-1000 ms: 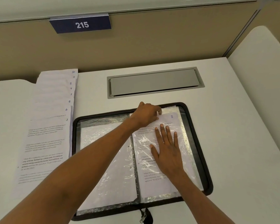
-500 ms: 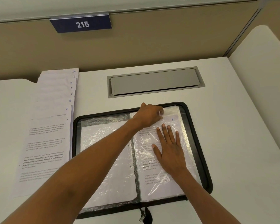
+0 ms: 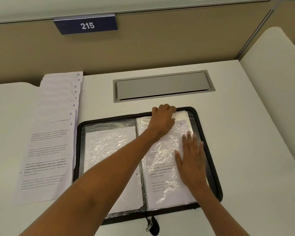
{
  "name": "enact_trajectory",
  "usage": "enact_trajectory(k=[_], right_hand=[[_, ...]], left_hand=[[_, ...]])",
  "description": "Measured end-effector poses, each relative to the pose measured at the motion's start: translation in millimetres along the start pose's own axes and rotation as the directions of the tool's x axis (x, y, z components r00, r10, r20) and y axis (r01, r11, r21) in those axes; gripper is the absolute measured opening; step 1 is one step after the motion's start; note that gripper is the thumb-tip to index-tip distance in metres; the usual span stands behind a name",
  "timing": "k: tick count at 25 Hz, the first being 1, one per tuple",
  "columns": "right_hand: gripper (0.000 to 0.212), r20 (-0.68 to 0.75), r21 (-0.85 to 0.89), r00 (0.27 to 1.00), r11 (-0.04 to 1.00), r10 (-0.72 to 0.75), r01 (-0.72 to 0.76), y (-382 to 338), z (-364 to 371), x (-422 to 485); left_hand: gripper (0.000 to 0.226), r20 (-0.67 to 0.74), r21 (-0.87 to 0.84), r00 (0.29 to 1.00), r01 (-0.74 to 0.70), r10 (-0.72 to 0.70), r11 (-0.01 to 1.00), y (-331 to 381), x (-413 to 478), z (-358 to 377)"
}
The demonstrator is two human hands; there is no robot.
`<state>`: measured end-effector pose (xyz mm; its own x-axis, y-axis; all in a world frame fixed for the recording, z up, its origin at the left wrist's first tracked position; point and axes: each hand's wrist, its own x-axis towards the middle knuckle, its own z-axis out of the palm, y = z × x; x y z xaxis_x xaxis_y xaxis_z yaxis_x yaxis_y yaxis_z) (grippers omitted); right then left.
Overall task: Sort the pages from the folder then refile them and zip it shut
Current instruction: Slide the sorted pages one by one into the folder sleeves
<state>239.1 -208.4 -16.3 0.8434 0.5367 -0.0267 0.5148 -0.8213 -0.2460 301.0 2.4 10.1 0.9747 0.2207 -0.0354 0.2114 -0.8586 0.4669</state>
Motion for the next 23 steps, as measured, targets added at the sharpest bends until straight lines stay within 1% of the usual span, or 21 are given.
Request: enact_trajectory(k=[2,3,4,6,8,10,11,13,15,17,20,21,23], right_hand=[[0.066,0.061,0.041,0.987,0.988,-0.149,0.147,-21,8,-25],[0.065,0.076,0.04,0.978,0.981,-0.194,0.191,-26,14,-36],[0.065,0.073,0.033,0.978,0.981,-0.194,0.193,-24,20,-44],[0.065,0.054,0.055,0.995,0.995,-0.082,0.079,-10,25,-53],[0.064,0.01,0.099,0.998,0.993,0.065,-0.065,3,22,-61],[0.058,-0.066,0.164,0.977,0.968,0.202,-0.189,9,15,-66],[0.053,-0.104,0.201,0.963,0.953,0.25,-0.226,10,10,-68],[0.043,-0.143,0.292,0.943,0.923,0.301,-0.25,11,3,-69],[0.034,-0.157,0.397,0.925,0.88,0.345,-0.261,13,-3,-69],[0.024,-0.172,0.457,0.911,0.85,0.374,-0.263,16,-8,-66],[0.007,-0.182,0.463,0.907,0.847,0.379,-0.261,17,-18,-66],[0.004,-0.181,0.457,0.904,0.847,0.387,-0.271,17,-22,-67],[0.006,-0.195,0.418,0.899,0.863,0.391,-0.285,17,-29,-68]], left_hand=[[0.038,-0.147,-0.024,0.988,-0.052,0.048,0.998,7,-17,4],[0.038,-0.214,-0.061,0.976,-0.047,0.033,0.997,9,-31,7],[0.039,-0.263,-0.11,0.965,-0.024,-0.006,0.994,11,-49,11],[0.041,-0.304,-0.177,0.946,0.062,-0.114,0.982,9,-94,20],[0.045,-0.264,-0.162,0.945,0.151,-0.191,0.975,5,-147,33],[0.051,-0.182,-0.058,0.959,0.208,-0.216,0.976,4,-193,45],[0.053,-0.142,0.013,0.965,0.226,-0.222,0.974,4,-210,51],[0.056,-0.095,0.129,0.966,0.253,-0.242,0.959,5,-227,60],[0.057,-0.089,0.171,0.963,0.265,-0.253,0.949,6,-229,61],[0.057,-0.084,0.195,0.965,0.262,-0.25,0.945,7,-226,61],[0.057,-0.081,0.187,0.965,0.259,-0.247,0.948,5,-228,61],[0.057,-0.083,0.181,0.966,0.256,-0.244,0.95,5,-229,61],[0.058,-0.074,0.176,0.969,0.246,-0.236,0.953,4,-229,61]])
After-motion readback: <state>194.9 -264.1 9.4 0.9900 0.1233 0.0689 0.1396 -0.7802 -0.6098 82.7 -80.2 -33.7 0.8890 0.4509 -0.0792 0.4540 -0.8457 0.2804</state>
